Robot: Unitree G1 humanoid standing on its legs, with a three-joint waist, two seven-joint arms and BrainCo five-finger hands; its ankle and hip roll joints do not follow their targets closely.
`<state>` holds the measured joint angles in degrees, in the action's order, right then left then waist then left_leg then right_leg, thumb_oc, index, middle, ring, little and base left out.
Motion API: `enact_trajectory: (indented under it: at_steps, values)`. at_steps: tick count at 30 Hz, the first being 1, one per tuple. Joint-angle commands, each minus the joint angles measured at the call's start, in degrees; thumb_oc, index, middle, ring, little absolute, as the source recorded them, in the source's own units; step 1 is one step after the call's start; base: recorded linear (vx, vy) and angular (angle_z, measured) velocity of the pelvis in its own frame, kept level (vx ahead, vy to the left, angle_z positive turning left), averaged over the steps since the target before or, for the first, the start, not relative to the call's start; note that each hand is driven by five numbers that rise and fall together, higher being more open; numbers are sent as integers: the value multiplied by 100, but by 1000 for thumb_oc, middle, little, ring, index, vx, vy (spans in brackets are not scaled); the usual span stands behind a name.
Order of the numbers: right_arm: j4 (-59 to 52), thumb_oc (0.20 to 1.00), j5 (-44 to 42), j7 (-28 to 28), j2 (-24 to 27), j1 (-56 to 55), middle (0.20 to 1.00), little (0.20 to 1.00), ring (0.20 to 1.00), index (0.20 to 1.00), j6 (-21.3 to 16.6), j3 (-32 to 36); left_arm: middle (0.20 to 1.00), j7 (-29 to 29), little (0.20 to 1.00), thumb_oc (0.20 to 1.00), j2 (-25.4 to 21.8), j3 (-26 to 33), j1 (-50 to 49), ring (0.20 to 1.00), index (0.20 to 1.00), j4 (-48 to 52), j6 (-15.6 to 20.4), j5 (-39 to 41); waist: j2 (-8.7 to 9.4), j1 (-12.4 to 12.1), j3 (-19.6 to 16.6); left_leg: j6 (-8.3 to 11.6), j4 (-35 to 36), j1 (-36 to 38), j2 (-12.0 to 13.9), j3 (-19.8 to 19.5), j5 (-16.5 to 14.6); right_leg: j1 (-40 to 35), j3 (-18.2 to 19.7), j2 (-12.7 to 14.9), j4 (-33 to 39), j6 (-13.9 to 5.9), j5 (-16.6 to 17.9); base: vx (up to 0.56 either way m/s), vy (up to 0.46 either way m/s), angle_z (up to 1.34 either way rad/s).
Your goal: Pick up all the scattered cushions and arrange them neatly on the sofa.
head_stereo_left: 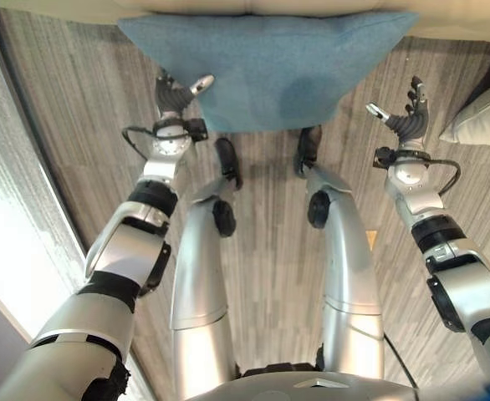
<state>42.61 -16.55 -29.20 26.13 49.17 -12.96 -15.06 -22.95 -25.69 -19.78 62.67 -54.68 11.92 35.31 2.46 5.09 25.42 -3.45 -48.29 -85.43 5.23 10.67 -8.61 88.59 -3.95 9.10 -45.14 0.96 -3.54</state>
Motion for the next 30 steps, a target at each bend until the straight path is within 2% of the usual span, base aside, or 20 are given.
enact_trajectory:
  at_steps: [1, 11, 14, 15, 16, 17, 18, 23, 27, 30]
  values:
    - [-136, 1000, 74, 115, 141, -329, 1000, 1000, 1000, 1000, -250, -358, 1000, -96, 1000, 1000, 142, -11, -510, 1000, 1000, 168, 271, -8, -148, -46, -791, 242, 509, -141, -97, -496, 288, -84, 124, 39, 217, -410, 114, 0, 0, 0]
    - [174, 1000, 138, 229, 162, 818, 1000, 1000, 1000, 1000, -89, -911, 1000, -126, 1000, 1000, 289, -283, -47, 1000, 1000, 448, 314, 74, -254, -210, -654, 224, 514, -393, -147, -589, 366, 131, 77, 50, 127, -425, 91, 9, -7, 4]
    - [342, 1000, 33, 326, 2, 1220, 1000, 1000, 1000, 1000, -37, -1114, 1000, -76, 1000, 1000, 460, -327, 108, 1000, 1000, 494, 337, 268, -296, -279, -586, 204, 505, -397, -177, -609, 379, 134, 41, 41, 113, -430, 84, 0, 0, 0]
    - [350, 1000, 29, 329, 2, 1231, 1000, 1000, 1000, 1000, -40, -1117, 909, -77, 909, 909, 458, -324, 112, 909, 909, 494, 336, 269, -299, -277, -581, 204, 504, -398, -177, -611, 379, 134, 39, 41, 113, -430, 84, 0, 0, 0]
    - [314, 871, -57, 374, -65, 1292, 871, 871, 871, 871, -54, -1137, 909, -88, 909, 909, 499, -323, 148, 909, 909, 511, 351, 322, -302, -292, -581, 202, 502, -399, -182, -615, 380, 134, 40, 34, 118, -434, 92, 0, 0, 0]
    - [345, 222, -106, 416, -119, 1368, 222, 222, 222, 222, -56, -1181, 231, -81, 231, 231, 548, -352, 200, 231, 231, 515, 351, 328, -302, -301, -577, 197, 502, -402, -186, -611, 381, 135, 29, 32, 121, -434, 92, 0, 0, 0]
    - [355, 200, -200, 482, -185, 1430, 200, 200, 200, 200, -66, -1222, 200, -75, 200, 200, 587, -365, 263, 200, 200, 537, 368, 341, -303, -311, -572, 191, 504, -403, -187, -611, 381, 135, 16, 26, 115, -435, 95, 0, 0, 0]
    - [66, 200, -303, 581, -381, 1567, 200, 200, 200, 200, -149, -1285, 200, -51, 200, 200, 710, -291, 246, 200, 200, 824, 520, 622, -289, -323, -647, 183, 533, -383, -201, -614, 389, 134, -11, -7, 144, -430, 97, 0, 0, 0]
    - [-266, 200, -295, 607, -444, 1398, 200, 200, 200, 200, -231, -1168, 200, -15, 200, 200, 776, -195, 65, 200, 200, 1181, 631, 704, -260, -303, -873, 185, 727, -300, -210, -578, 428, 130, -49, -8, 219, -425, 114, 8, -11, 5]
    - [-873, 200, -441, 723, -497, 805, 200, 200, 200, 200, -406, -839, 200, 133, 200, 200, 804, -144, -497, 200, 200, 1872, 714, 530, -269, -277, -1088, 207, 1169, 231, -174, -530, 488, -332, -158, -2, 529, -451, 157, -20, -1, 9]
